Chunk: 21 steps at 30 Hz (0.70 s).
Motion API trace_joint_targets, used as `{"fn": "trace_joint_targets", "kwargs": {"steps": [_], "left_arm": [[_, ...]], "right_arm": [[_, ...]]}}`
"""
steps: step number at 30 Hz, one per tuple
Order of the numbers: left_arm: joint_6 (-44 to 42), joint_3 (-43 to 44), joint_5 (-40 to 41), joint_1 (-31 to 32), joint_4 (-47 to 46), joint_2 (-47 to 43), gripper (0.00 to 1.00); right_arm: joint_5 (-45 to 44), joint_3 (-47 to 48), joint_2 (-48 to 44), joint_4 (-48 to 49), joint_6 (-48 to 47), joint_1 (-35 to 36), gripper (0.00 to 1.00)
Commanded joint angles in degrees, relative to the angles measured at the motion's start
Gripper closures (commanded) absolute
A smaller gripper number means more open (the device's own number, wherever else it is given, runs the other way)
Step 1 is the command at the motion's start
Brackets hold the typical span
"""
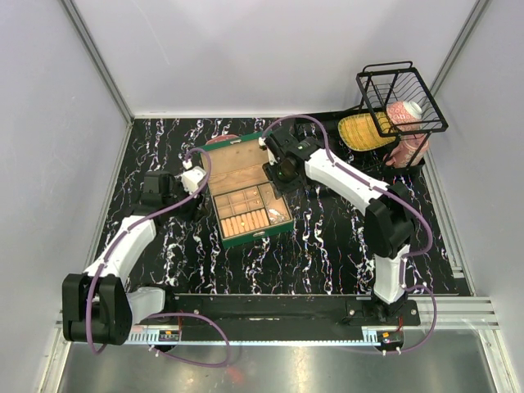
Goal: Organize the mixed jewelry
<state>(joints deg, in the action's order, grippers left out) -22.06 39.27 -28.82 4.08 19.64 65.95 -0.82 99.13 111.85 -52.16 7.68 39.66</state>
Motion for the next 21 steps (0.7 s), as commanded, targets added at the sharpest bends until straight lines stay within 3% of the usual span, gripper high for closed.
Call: {"fn": "trace_joint_targets", "kwargs": {"steps": [1, 9, 13, 18, 21], "left_arm": [[0.3, 1.9, -0.1, -0.7, -2.9, -3.1, 0.5], [4.4, 0.7, -2.5, -4.0, -11.4, -4.3, 0.44], [7.8, 2.2, -6.0, -7.1, -16.1, -3.1, 0.35], [11.2, 7.1, -11.2, -8.7, -18.7, 1.7, 0.23], [12.8, 9.7, -13.0, -9.0, -20.9, 4.8, 0.16]], "right_arm": [[0.6, -1.2, -5.7, 1.6, -2.8, 0.4, 0.52], [-1.2, -3.9, -11.1, 1.9, -7.3, 0.4, 0.45], [-2.3, -6.7, -15.3, 4.1, -10.5, 0.4, 0.4], [-4.4, -8.5, -19.3, 5.3, -12.0, 0.3, 0.3], [-5.3, -9.1, -20.6, 5.6, -12.3, -0.2, 0.18]]}}
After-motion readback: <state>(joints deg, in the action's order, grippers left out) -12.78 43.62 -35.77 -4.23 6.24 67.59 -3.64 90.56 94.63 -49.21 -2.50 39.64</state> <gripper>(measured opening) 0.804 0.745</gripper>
